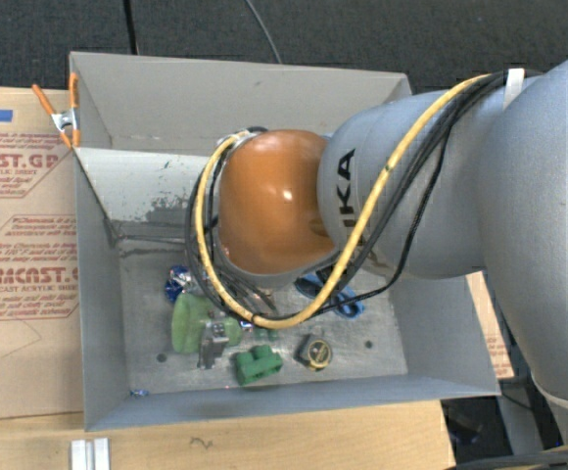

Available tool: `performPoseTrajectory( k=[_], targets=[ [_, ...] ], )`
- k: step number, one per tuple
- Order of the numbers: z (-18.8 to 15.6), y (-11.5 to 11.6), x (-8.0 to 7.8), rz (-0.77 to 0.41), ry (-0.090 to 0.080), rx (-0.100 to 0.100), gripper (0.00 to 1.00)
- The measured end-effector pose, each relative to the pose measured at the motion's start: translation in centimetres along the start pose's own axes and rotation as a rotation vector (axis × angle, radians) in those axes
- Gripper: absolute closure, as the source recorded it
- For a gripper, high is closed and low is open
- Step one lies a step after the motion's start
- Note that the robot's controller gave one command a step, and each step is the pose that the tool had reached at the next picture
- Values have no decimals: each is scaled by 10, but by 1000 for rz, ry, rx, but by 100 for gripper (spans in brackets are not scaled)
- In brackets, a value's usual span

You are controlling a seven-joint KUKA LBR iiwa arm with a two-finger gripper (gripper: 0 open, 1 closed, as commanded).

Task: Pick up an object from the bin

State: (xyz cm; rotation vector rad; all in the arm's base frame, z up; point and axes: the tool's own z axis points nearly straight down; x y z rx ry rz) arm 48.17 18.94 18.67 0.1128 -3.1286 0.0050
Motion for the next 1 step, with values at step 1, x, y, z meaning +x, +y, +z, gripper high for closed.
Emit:
performPoseTrajectory(
  k=[1],
  targets=[
    [-44, 0, -6, -6, -16, -4, 100]
  ],
)
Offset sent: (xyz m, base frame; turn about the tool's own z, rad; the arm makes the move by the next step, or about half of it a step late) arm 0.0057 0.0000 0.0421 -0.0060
